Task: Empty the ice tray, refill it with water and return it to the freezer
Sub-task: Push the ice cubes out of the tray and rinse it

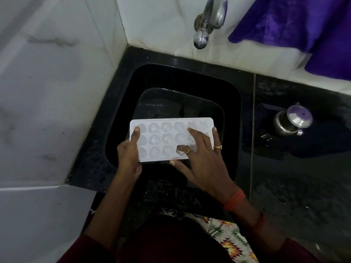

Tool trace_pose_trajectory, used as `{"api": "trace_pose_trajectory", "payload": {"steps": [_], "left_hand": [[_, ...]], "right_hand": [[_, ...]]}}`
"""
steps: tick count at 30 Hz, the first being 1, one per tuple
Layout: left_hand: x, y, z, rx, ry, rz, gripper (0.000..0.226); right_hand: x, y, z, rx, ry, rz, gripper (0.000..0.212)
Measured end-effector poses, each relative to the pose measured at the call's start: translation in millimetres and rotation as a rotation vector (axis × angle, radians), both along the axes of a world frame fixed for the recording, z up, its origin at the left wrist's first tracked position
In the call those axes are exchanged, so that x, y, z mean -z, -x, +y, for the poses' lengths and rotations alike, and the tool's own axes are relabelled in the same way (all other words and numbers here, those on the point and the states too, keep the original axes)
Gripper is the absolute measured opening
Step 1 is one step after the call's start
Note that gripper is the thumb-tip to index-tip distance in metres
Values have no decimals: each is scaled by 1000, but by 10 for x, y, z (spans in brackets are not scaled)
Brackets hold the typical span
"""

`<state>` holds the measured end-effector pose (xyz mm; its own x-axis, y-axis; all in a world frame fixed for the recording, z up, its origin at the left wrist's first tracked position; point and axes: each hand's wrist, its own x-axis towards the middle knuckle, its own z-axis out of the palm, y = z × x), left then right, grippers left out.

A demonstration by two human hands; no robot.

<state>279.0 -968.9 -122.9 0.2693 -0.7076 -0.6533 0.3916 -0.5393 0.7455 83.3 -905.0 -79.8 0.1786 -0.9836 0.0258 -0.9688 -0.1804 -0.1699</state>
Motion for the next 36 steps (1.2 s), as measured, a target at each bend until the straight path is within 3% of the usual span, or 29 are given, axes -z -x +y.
{"api": "trace_pose_trajectory", "payload": {"steps": [36], "left_hand": [[-17,-28,-17,16,22,16,30]], "right_hand": [[-88,-61,10,-14,31,36,60]]}}
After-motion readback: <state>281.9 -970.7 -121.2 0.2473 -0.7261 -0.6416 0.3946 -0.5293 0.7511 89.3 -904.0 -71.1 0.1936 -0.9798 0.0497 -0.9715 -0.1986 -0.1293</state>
